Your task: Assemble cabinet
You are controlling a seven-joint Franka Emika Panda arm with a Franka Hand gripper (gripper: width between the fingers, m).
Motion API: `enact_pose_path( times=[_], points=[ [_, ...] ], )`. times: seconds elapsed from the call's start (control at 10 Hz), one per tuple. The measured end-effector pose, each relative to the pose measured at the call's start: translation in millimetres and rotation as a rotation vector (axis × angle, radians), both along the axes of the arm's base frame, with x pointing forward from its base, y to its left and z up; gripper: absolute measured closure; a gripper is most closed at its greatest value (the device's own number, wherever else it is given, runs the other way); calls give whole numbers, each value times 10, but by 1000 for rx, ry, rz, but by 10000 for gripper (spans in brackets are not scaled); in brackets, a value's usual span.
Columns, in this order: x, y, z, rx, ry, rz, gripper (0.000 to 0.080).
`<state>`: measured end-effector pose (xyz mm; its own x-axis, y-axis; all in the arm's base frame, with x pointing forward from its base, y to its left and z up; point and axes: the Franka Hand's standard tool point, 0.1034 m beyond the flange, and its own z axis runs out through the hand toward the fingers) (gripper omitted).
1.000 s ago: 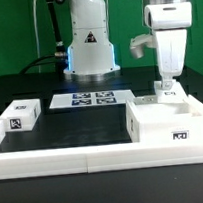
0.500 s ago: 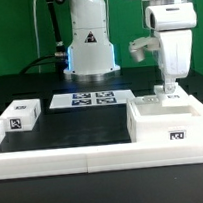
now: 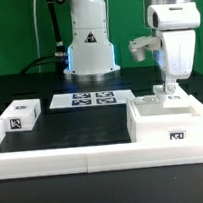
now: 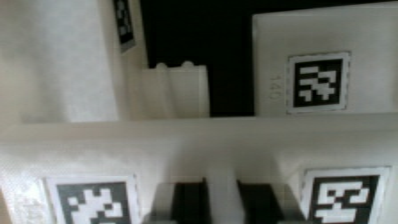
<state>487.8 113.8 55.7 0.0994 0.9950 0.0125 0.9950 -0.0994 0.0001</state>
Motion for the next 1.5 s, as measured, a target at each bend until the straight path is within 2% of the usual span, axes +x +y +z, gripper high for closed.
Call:
enact_pose_path(
  times=[0.1,0.3,0.9,1.1,1.5],
  points=[
    [68,-9,-6,2,-4,6,729],
    [330,-37,2,10,-28,2,729],
    [768,-78,1,8,-31,-17,729],
    [829,-95,11,4,-27,-20,728],
    [831,-109,13,-3,-18,-35,728]
  ],
)
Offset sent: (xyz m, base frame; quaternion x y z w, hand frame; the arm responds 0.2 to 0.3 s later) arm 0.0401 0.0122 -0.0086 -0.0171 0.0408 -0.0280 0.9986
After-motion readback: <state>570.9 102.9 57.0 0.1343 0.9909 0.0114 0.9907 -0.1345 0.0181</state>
